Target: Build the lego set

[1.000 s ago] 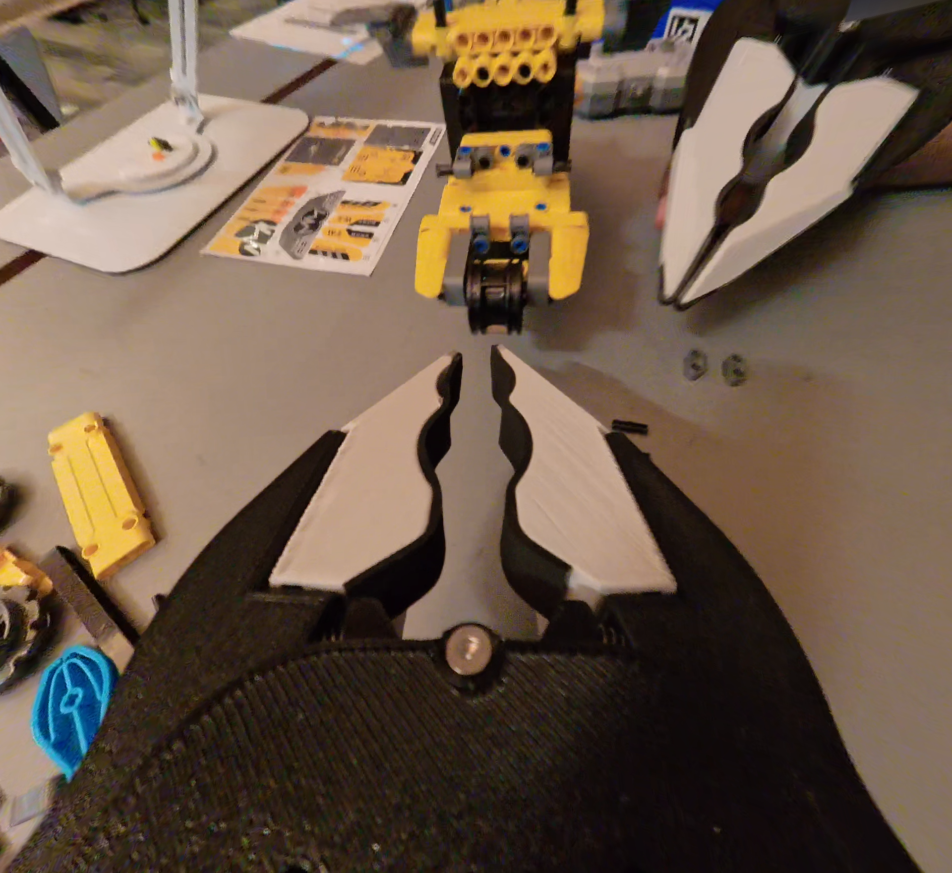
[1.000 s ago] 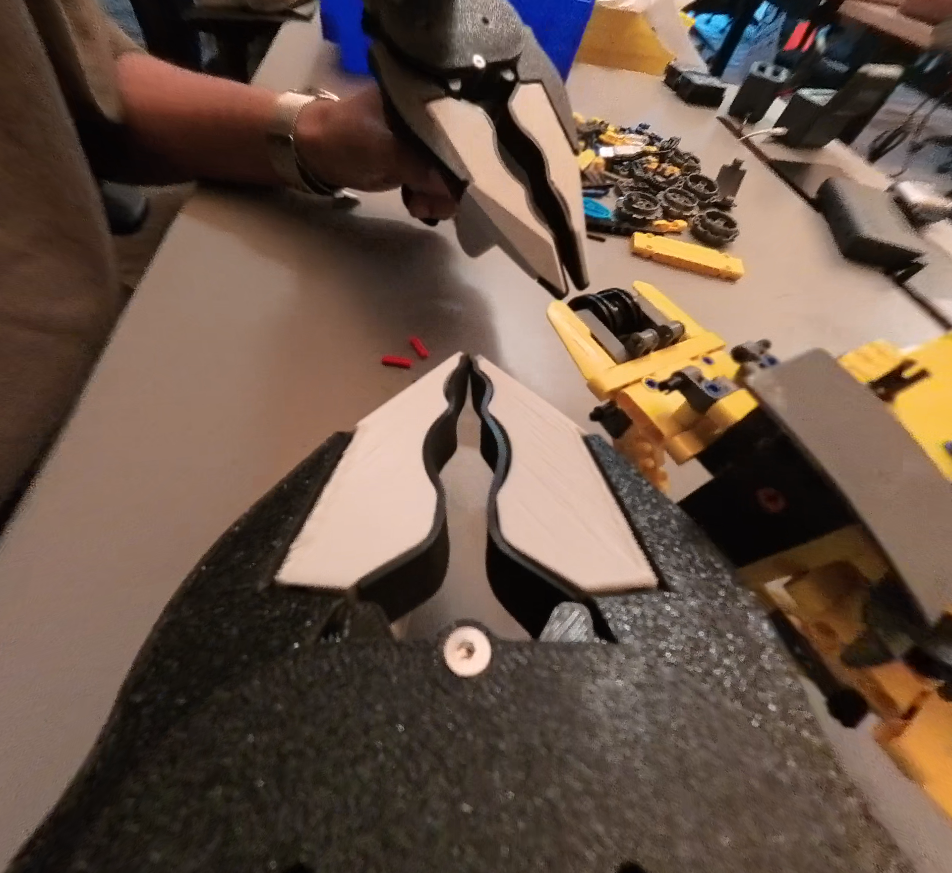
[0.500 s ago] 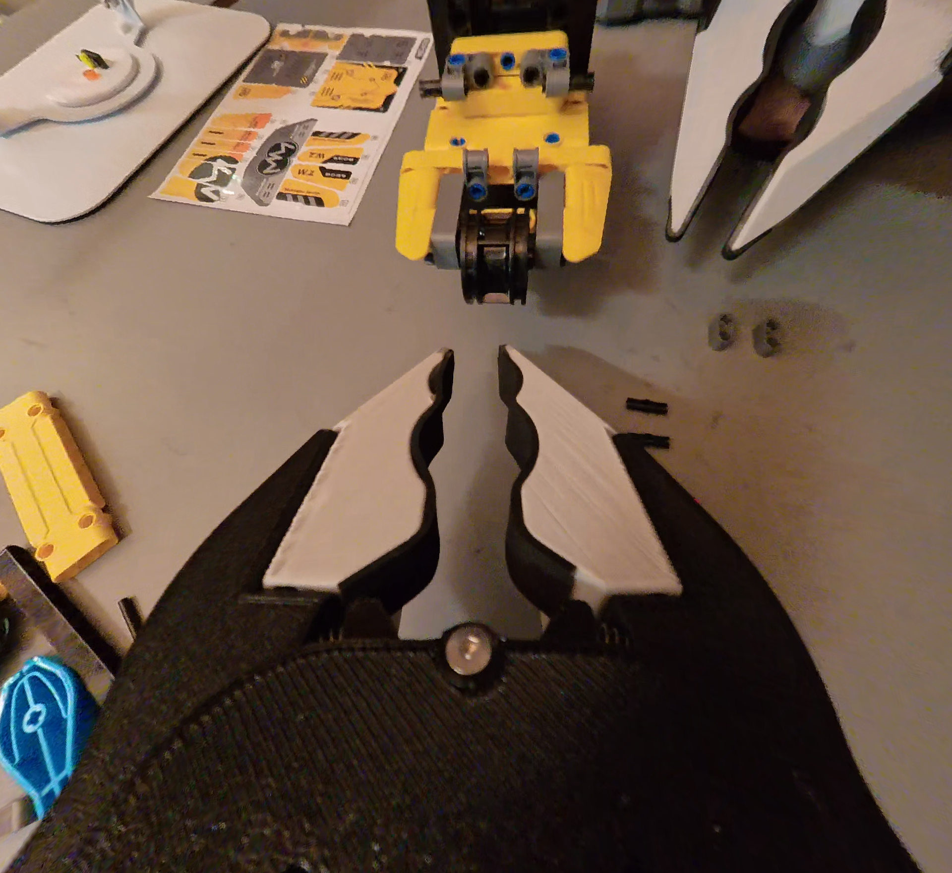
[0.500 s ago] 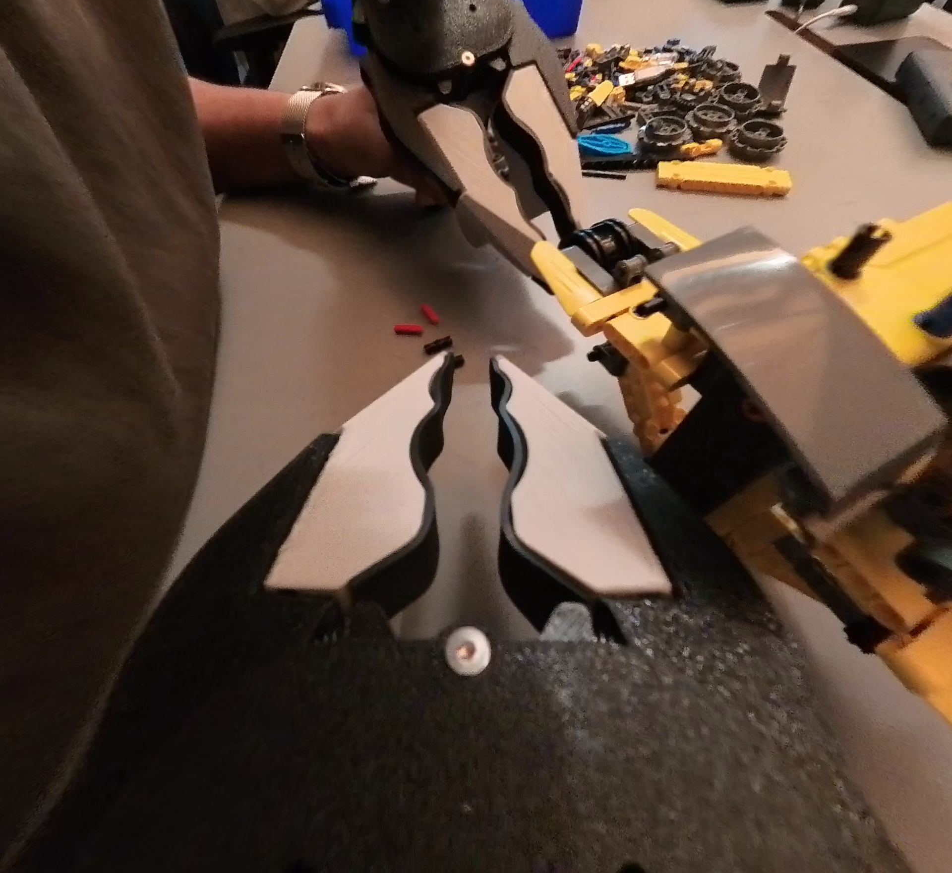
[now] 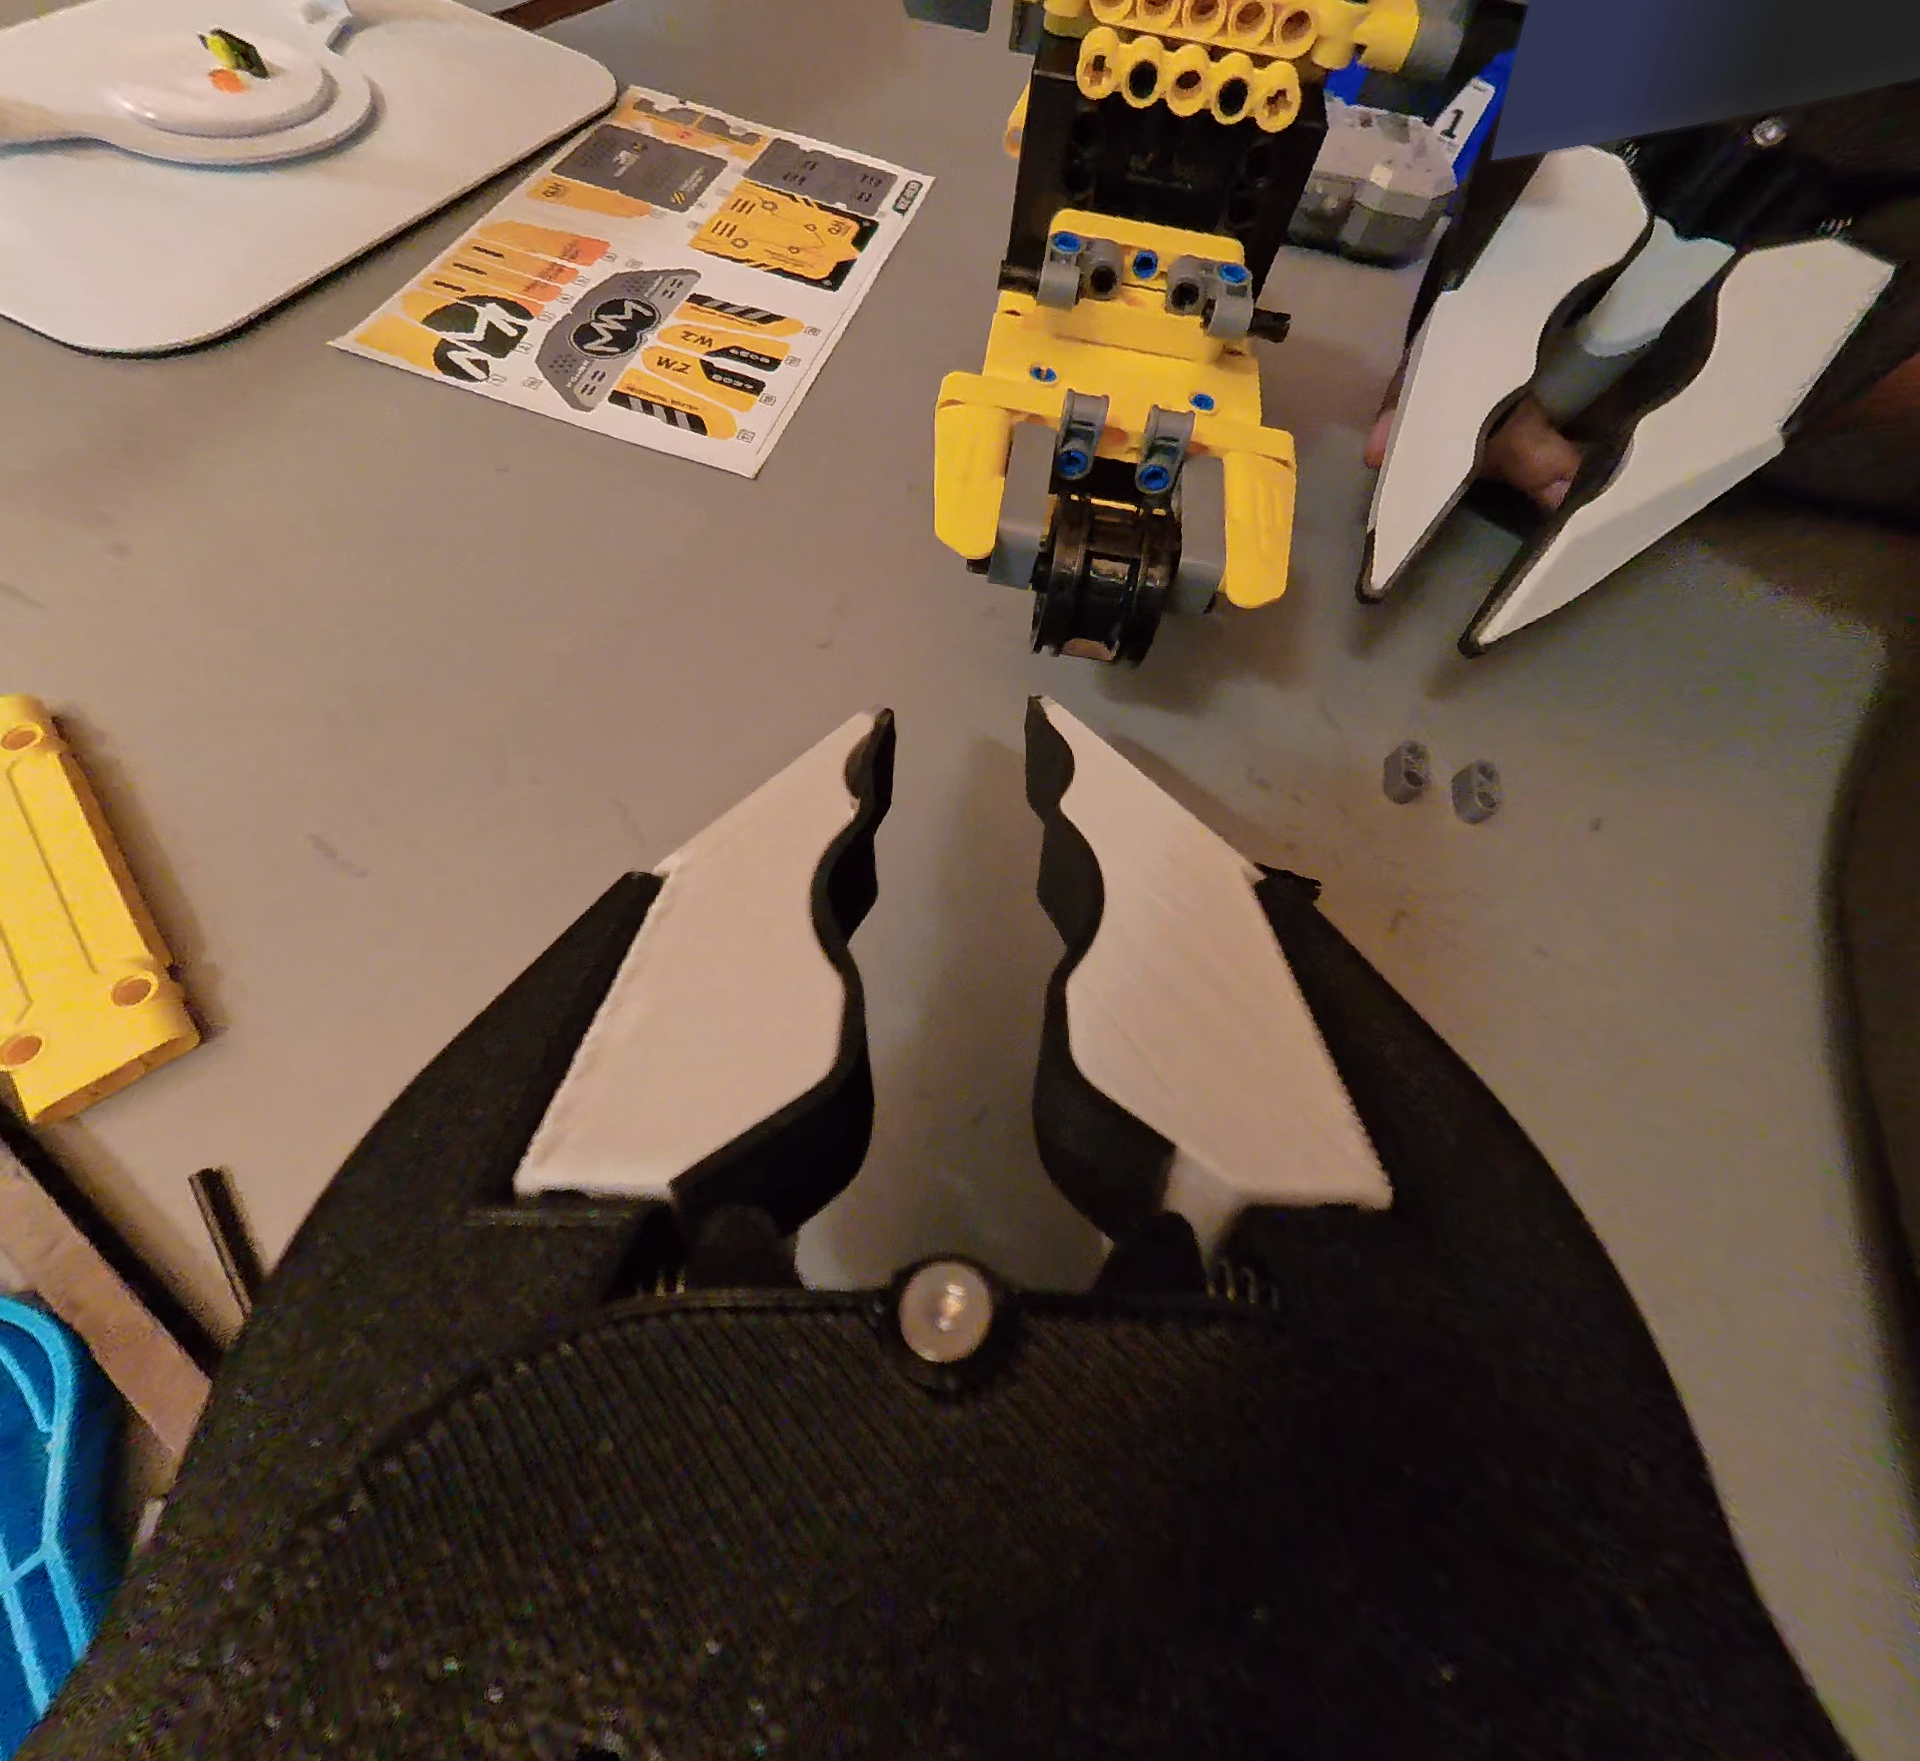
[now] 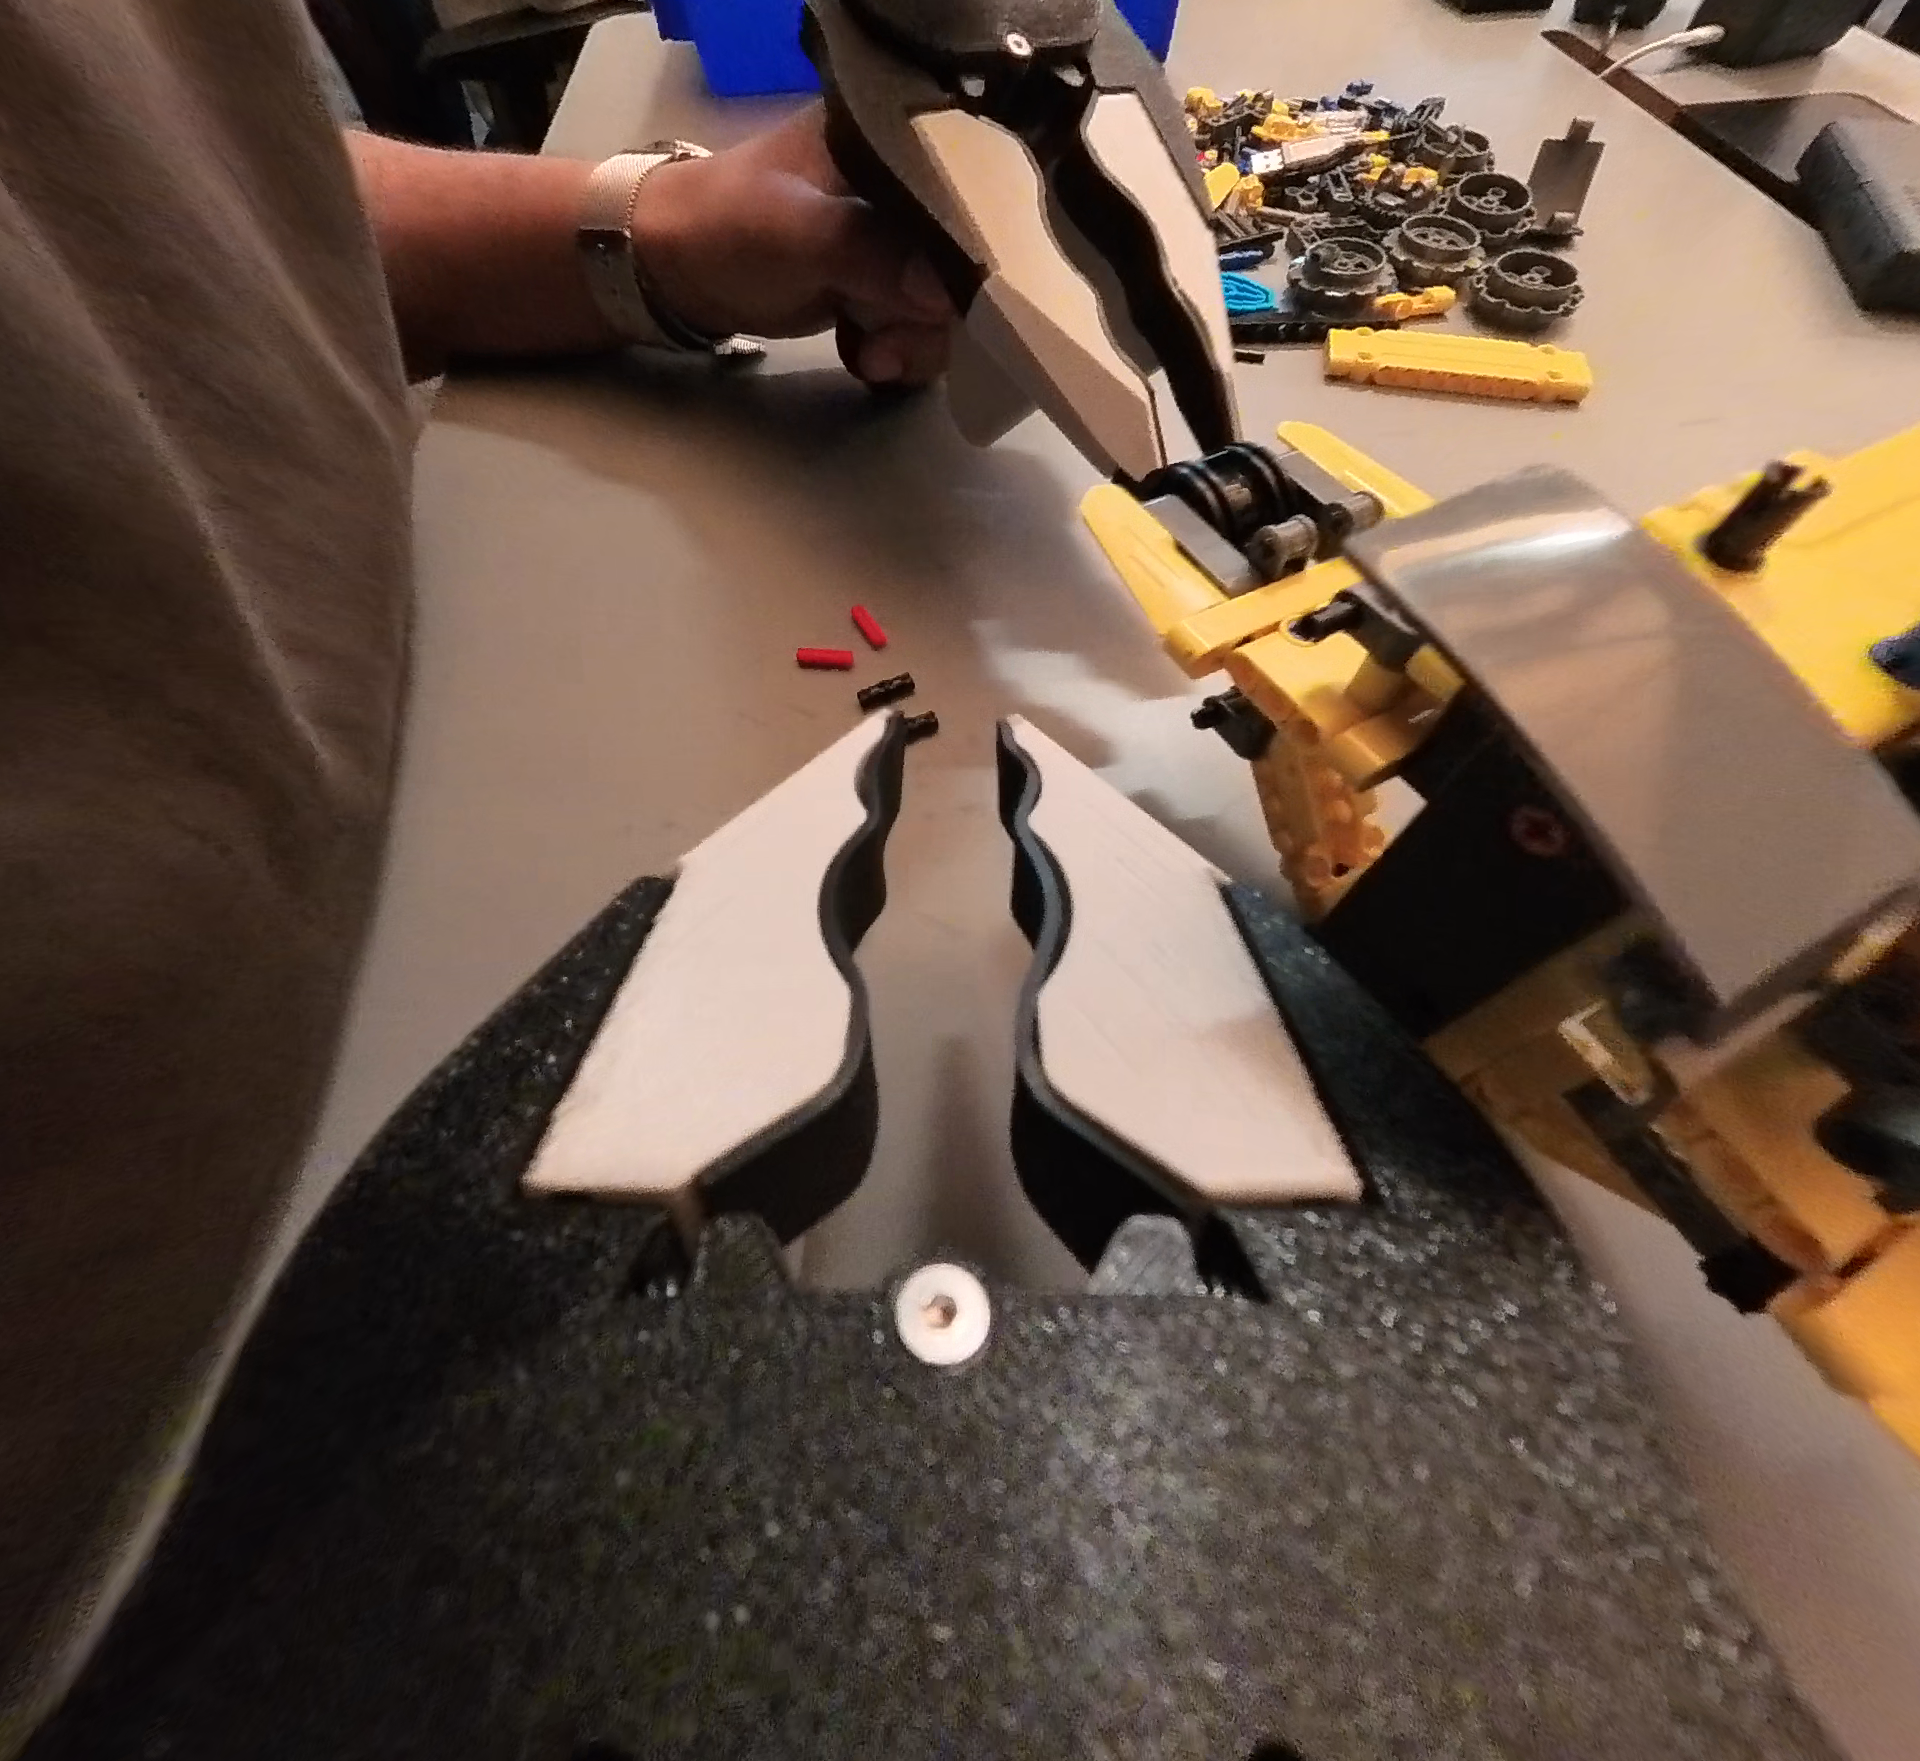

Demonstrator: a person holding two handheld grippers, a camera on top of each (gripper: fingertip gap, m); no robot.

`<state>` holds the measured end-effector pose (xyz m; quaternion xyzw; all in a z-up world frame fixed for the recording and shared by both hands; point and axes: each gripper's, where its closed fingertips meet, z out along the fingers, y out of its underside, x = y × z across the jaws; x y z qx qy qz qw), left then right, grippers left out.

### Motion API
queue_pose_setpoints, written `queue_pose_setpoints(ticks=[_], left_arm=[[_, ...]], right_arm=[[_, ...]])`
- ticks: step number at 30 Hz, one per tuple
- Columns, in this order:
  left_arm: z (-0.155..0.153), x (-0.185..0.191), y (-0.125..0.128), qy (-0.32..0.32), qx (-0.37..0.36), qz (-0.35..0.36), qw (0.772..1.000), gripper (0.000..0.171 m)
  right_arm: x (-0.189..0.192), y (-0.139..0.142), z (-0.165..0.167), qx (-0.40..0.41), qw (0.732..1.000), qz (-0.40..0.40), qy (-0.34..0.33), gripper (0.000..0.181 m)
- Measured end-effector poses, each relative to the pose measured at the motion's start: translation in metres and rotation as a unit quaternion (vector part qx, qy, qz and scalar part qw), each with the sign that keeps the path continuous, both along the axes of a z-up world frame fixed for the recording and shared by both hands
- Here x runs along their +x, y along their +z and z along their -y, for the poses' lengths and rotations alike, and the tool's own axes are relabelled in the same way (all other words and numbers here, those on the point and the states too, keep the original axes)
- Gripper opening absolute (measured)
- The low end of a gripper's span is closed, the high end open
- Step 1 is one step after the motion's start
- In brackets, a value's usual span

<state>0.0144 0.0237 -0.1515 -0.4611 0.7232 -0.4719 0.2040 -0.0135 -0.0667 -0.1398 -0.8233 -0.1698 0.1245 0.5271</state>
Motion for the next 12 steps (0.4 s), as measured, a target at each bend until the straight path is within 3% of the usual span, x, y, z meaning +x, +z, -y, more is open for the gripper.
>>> queue_pose_setpoints(ticks=[12], left_arm=[[-0.003,0.0,0.006,0.008,-0.008,0.017,1.0,0.027]], right_arm=[[0.011,0.017,0.005,0.033,0.998,-0.051,-0.021,0.016]])
